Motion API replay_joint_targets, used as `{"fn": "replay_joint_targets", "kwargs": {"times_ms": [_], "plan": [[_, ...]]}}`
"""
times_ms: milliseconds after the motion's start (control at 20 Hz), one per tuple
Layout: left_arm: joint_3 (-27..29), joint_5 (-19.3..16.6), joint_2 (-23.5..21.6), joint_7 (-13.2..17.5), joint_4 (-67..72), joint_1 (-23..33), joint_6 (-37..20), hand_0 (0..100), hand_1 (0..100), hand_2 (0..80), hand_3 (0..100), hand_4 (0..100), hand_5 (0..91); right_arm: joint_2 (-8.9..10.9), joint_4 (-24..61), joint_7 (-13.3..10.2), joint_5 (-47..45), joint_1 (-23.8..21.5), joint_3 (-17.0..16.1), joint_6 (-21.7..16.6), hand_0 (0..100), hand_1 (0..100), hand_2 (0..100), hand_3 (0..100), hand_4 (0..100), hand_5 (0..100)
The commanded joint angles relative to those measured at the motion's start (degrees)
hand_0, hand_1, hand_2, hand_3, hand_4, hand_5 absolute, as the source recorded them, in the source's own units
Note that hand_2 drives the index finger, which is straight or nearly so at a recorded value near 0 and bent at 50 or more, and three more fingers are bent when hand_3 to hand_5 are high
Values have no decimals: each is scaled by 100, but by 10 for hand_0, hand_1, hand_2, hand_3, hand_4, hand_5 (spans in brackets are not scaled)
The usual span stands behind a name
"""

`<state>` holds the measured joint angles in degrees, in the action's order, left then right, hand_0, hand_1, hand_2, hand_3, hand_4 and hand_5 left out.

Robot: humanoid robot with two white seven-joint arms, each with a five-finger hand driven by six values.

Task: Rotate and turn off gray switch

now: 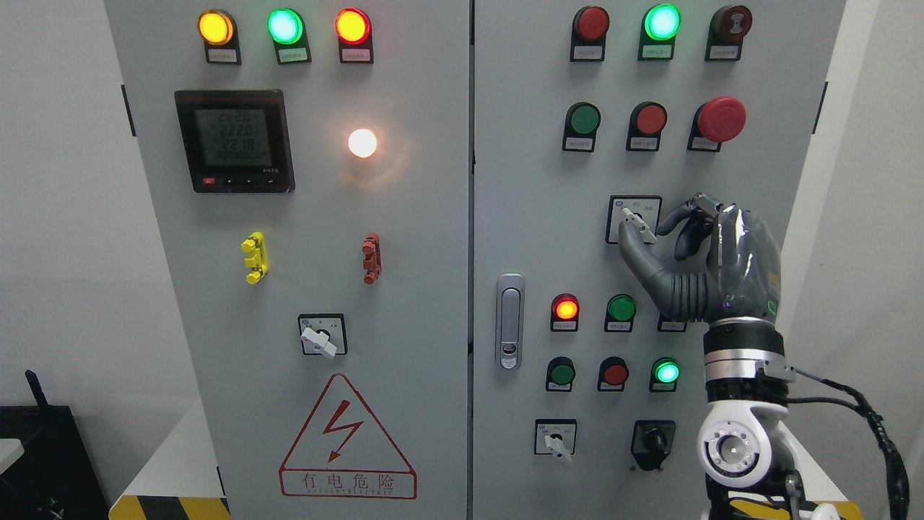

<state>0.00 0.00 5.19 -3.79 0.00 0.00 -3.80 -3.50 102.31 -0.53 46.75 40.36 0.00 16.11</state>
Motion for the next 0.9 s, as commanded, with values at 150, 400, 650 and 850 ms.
{"fn": "replay_joint_targets", "kwargs": {"times_ms": [150,400,650,850], "plan": [[44,114,-1,1,-149,-53,2,120,389,0,0,0,0,-1,-1,18,1,7,158,15,139,495,653,943,893,1000],[44,114,-1,1,-149,-53,2,120,389,0,0,0,0,-1,-18,18,80,16,167,24,140,500,656,944,895,1000],[44,114,-1,1,-149,-53,2,120,389,0,0,0,0,-1,-18,18,124,16,228,24,139,502,663,946,897,1000],[44,114,-1,1,-149,-53,2,120,389,0,0,0,0,-10,-27,18,124,16,229,32,140,502,664,948,898,1000]]}}
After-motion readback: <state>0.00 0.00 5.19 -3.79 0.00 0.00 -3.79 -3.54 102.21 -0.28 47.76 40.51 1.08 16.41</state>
